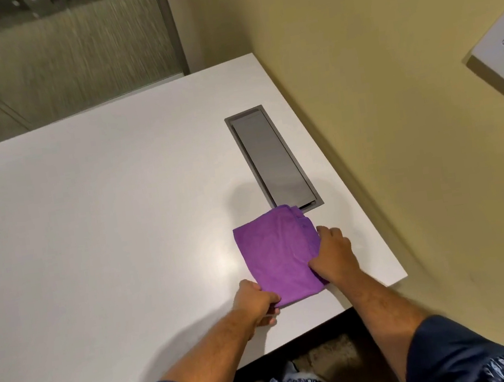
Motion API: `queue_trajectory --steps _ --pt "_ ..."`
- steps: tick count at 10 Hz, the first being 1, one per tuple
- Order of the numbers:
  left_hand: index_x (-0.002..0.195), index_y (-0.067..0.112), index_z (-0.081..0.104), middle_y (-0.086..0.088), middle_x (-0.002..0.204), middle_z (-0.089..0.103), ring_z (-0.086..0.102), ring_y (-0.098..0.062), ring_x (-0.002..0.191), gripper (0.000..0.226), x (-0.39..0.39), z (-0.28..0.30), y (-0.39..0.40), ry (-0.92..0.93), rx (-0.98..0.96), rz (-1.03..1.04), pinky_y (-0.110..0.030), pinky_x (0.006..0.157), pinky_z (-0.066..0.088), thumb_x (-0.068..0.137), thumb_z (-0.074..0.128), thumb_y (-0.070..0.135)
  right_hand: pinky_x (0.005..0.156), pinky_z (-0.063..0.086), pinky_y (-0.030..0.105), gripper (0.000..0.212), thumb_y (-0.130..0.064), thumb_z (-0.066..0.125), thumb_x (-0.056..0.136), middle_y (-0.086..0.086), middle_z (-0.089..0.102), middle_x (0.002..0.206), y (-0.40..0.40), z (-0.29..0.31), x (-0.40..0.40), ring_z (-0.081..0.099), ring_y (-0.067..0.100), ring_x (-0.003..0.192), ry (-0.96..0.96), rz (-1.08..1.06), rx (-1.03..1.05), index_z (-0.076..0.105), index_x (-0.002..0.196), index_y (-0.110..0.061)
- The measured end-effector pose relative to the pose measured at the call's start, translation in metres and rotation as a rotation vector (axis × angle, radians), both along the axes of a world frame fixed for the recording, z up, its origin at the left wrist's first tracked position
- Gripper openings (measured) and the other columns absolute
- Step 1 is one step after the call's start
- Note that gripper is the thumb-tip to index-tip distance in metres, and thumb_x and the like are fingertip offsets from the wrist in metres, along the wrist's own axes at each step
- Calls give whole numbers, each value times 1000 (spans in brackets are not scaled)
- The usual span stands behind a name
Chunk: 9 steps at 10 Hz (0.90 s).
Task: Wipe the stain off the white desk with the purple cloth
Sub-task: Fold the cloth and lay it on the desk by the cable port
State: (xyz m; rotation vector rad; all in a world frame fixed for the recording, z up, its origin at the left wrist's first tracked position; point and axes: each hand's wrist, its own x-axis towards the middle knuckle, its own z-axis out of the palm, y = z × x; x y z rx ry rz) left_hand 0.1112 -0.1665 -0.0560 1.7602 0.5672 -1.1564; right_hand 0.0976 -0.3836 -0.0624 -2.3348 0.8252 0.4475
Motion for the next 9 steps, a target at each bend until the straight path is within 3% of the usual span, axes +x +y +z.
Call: queue_trajectory --steps 1,2,3,4,7,9 --pt "110 11 50 -11 101 68 68 -23 82 45 10 2 7 -247 200 -289 -39 66 59 82 77 33 100 55 50 72 -20 68 87 6 48 151 6 0 3 53 30 130 -29 131 -219 42 154 -22" --pt "127 19 51 -5 127 59 60 -20 107 53 23 3 14 -783 382 -691 -31 82 54 85 66 46 119 42 53 77 -32 63 99 4 27 174 17 -3 12 35 31 154 -54 418 -240 25 166 -29" --pt "154 23 37 -7 161 40 44 -31 143 81 32 -2 16 -864 370 -970 -43 111 47 84 67 52 127 27 58 86 -50 59 102 1 5 179 25 -9 19 11 33 164 80 558 -202 8 169 -32" --pt "166 27 11 -4 176 10 15 -34 160 103 39 -12 24 -791 456 -1155 -54 126 26 86 65 63 129 16 61 98 -63 57 99 1 -10 179 37 -16 22 -5 35 165 170 644 -186 -5 169 -32" --pt "166 31 7 -1 176 5 10 -30 162 91 39 -12 34 -792 453 -1109 -54 128 22 96 62 48 128 17 63 102 -66 59 96 -1 -8 179 35 -17 23 -1 32 165 133 610 -217 -4 169 -32" --pt "166 27 12 1 176 7 10 -27 162 83 41 13 46 -938 423 -1012 -49 129 23 99 58 43 130 16 60 96 -63 56 99 -1 -1 180 28 -4 21 7 29 165 2 519 -199 2 170 -28"
